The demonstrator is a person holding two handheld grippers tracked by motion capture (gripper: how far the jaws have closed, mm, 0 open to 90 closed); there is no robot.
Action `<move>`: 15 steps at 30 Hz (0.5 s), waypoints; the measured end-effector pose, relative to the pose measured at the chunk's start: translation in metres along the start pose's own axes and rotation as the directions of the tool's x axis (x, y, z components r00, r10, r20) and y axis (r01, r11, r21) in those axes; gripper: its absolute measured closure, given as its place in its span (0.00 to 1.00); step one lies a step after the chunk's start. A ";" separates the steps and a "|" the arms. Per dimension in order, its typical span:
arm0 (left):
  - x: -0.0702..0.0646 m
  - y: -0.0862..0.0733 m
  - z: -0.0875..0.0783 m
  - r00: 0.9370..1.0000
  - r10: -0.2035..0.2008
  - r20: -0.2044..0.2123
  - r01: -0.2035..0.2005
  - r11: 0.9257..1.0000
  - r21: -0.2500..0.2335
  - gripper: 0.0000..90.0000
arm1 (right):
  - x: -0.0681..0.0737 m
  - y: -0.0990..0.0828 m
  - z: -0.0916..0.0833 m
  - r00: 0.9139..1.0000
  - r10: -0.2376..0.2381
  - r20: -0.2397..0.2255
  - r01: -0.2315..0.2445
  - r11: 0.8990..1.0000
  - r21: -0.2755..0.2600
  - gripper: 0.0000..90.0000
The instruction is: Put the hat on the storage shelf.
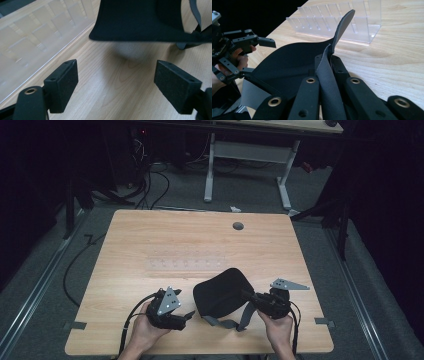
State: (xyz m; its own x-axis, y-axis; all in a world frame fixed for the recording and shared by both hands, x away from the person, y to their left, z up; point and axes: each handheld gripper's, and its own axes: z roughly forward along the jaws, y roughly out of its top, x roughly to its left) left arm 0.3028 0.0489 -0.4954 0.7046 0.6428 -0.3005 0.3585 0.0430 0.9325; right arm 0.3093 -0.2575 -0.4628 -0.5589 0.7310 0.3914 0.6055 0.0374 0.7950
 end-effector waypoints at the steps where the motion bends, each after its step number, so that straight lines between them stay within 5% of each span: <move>1: -0.001 0.000 0.000 1.000 0.004 0.005 -0.004 1.000 -0.001 0.22 | 0.000 0.000 0.001 1.000 -0.002 -0.001 0.002 1.000 0.002 0.95; 15: -0.004 -0.001 0.003 1.000 0.011 0.021 -0.011 1.000 0.002 0.25 | 0.009 0.001 0.019 1.000 0.000 -0.031 0.002 0.998 0.065 0.95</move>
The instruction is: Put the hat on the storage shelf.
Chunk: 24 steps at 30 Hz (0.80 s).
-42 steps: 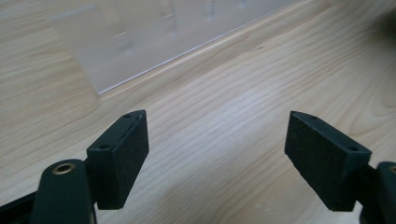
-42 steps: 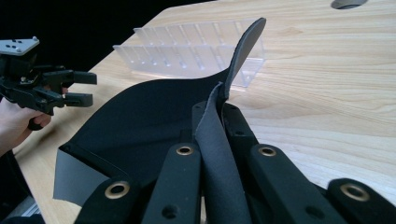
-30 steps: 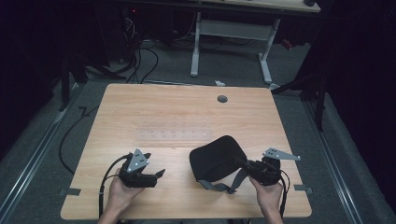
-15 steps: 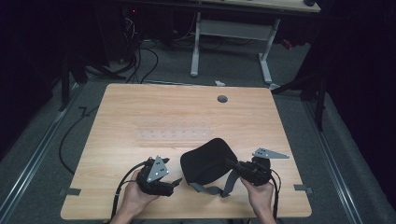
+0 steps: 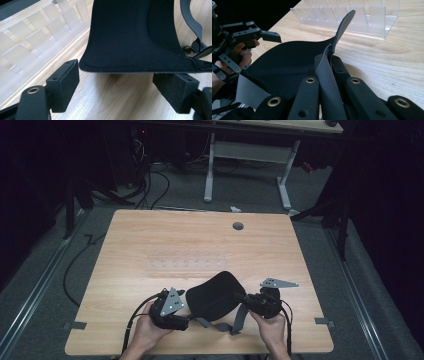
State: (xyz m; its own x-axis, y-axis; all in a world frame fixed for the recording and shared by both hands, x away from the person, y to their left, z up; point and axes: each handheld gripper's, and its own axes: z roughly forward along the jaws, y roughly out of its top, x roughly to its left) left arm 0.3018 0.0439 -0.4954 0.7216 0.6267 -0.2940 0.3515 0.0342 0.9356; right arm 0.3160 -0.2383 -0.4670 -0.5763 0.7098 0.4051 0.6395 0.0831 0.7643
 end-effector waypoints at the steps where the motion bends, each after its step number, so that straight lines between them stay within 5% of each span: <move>1: 0.000 0.000 0.000 1.000 0.005 0.000 -0.005 1.000 0.002 0.25 | 0.000 0.000 0.001 1.000 0.001 -0.001 -0.001 1.000 0.003 0.95; 16: -0.001 -0.002 0.002 0.999 0.033 -0.019 -0.032 0.999 0.014 0.29 | 0.006 0.004 0.004 1.000 -0.006 -0.012 0.007 1.000 0.024 0.95; 24: -0.004 -0.003 0.001 0.999 0.048 0.006 -0.048 0.999 0.006 0.42 | 0.010 0.005 0.008 0.999 -0.004 -0.035 0.005 1.000 0.022 0.95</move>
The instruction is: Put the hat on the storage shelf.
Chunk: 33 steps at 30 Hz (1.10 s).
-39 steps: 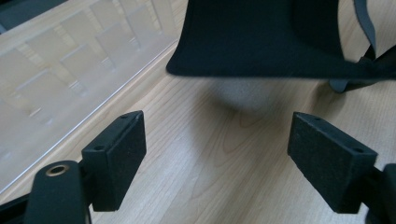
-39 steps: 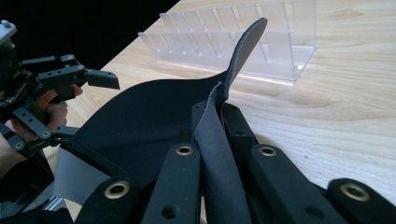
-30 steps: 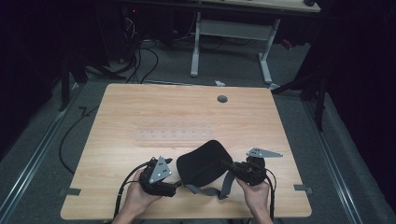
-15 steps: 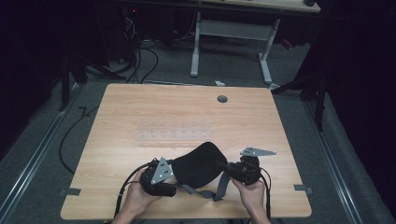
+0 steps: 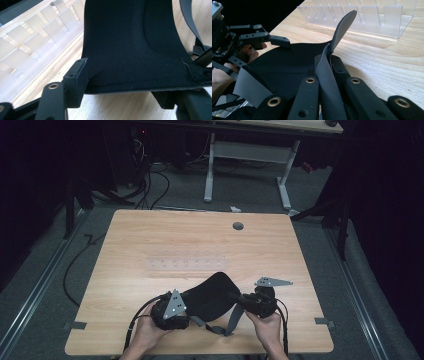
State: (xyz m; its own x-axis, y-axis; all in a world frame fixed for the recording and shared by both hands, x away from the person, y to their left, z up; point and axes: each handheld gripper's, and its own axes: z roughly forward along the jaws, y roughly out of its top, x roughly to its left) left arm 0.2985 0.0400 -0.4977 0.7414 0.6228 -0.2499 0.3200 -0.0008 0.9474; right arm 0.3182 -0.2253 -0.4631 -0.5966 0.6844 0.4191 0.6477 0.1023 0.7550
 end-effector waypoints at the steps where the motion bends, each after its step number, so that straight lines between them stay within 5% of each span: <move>1: 0.000 0.000 0.000 1.000 0.001 0.002 -0.001 1.000 0.002 0.43 | 0.000 0.000 0.000 1.000 0.002 -0.002 -0.002 1.000 -0.001 0.95; 8: 0.001 0.002 -0.001 1.000 0.002 0.008 -0.002 1.000 0.010 0.52 | 0.000 0.001 0.003 1.000 0.014 -0.028 -0.014 1.000 -0.002 0.95; 16: -0.003 0.007 -0.004 0.998 0.048 0.030 -0.048 0.999 0.022 0.70 | -0.003 0.004 0.006 0.998 0.025 -0.056 -0.026 0.999 -0.019 0.94; 28: -0.010 0.012 -0.009 0.980 0.117 0.158 -0.129 0.989 0.068 0.96 | -0.009 0.013 0.011 0.997 0.061 -0.046 -0.063 0.997 -0.040 0.90; 33: -0.010 0.013 -0.009 0.980 0.084 0.178 -0.100 0.992 0.082 0.96 | -0.008 0.014 0.014 0.998 0.048 -0.034 -0.050 0.998 -0.045 0.76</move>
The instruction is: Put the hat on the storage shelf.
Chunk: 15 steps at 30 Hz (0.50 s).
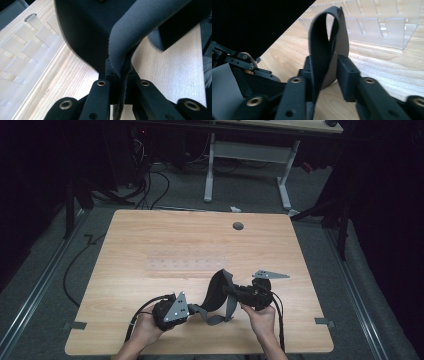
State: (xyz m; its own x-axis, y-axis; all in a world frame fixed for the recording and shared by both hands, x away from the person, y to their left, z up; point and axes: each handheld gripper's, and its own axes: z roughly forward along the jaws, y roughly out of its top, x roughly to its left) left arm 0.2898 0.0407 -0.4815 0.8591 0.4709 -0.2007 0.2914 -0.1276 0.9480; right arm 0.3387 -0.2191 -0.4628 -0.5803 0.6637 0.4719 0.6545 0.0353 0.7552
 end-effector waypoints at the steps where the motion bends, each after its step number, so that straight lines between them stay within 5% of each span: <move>1: 0.001 0.001 -0.001 1.000 -0.015 0.002 0.015 1.000 -0.004 0.96 | -0.001 0.000 0.000 1.000 -0.003 0.004 0.003 1.000 -0.003 0.73; 8: 0.007 0.002 -0.007 0.996 -0.094 -0.001 0.094 0.995 -0.022 0.96 | -0.005 -0.005 -0.012 1.000 -0.002 -0.009 0.002 0.998 -0.067 0.62; 12: 0.013 0.005 -0.012 0.991 -0.131 -0.025 0.130 0.991 -0.042 0.96 | -0.013 -0.011 -0.025 1.000 0.005 0.031 -0.002 0.994 -0.110 0.60; 15: 0.017 0.008 -0.018 0.987 -0.157 -0.023 0.156 0.986 -0.065 0.96 | -0.021 -0.016 -0.031 0.994 -0.007 0.113 0.018 0.995 -0.102 0.59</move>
State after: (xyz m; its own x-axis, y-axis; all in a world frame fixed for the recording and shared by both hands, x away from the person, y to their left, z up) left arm 0.2995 0.0635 -0.4734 0.7926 0.5050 -0.3416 0.3935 0.0043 0.9193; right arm 0.3252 -0.2568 -0.4707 -0.5264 0.7433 0.4128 0.5911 -0.0291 0.8061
